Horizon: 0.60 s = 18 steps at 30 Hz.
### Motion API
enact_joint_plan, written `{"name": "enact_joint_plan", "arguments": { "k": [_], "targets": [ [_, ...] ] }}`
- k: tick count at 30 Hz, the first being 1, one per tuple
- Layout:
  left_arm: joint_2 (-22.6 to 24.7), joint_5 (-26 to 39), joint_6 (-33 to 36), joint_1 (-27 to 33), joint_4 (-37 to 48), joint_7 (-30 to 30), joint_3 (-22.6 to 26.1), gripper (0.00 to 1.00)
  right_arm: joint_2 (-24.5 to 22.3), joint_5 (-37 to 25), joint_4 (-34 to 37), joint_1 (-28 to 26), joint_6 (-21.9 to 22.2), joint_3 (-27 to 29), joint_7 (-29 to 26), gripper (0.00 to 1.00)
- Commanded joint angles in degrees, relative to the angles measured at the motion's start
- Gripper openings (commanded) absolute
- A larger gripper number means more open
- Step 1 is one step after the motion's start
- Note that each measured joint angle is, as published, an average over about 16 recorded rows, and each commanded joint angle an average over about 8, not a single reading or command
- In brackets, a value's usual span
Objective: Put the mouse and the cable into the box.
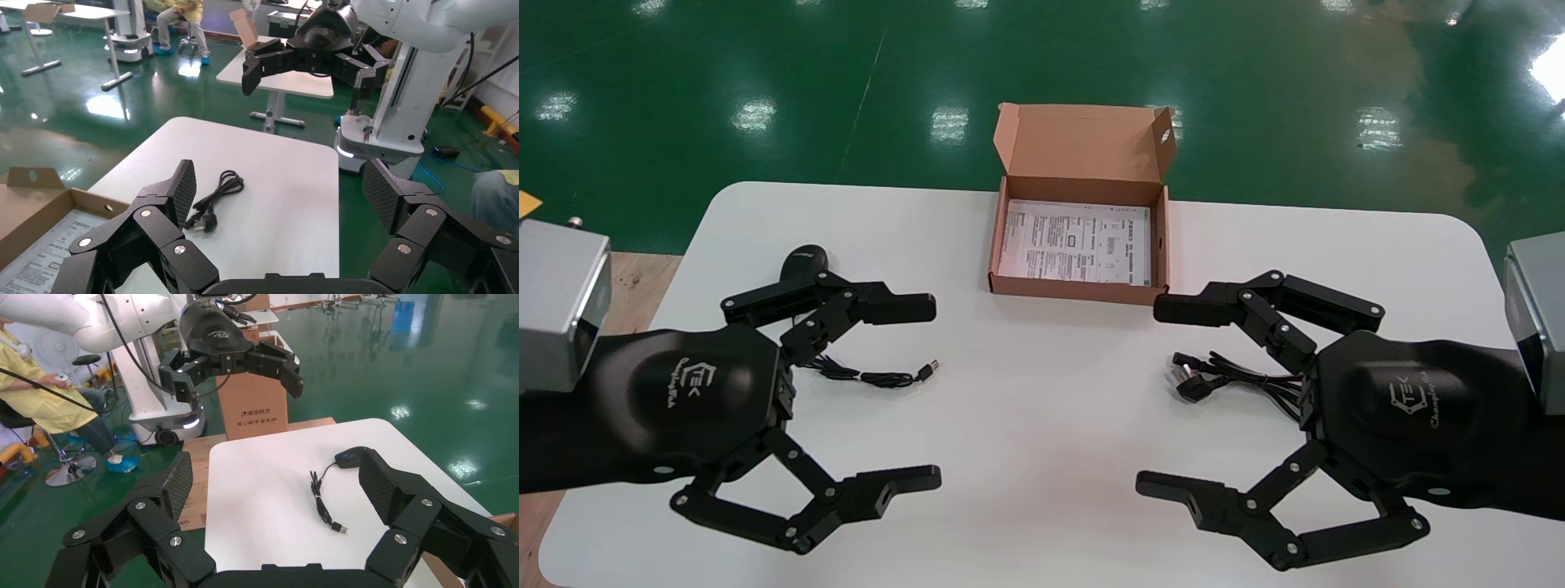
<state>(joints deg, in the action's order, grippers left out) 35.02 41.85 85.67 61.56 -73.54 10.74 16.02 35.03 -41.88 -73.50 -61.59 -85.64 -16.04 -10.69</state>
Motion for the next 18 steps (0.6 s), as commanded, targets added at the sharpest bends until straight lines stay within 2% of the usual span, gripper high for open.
{"name": "enact_joint_plan", "arguments": {
  "k": [1, 18],
  "targets": [
    [0.00, 0.00, 0.00, 0.00, 0.00, 0.00, 0.00, 1.00, 0.00, 0.00, 0.00, 0.00, 0.00, 0.00, 0.00, 1.00],
    [-0.01, -0.01, 0.01, -0.01, -0.04, 0.00, -0.01, 1.00, 0.00, 0.00, -0.01, 0.00, -0.01, 0.00, -0.01, 1.00]
  ]
}}
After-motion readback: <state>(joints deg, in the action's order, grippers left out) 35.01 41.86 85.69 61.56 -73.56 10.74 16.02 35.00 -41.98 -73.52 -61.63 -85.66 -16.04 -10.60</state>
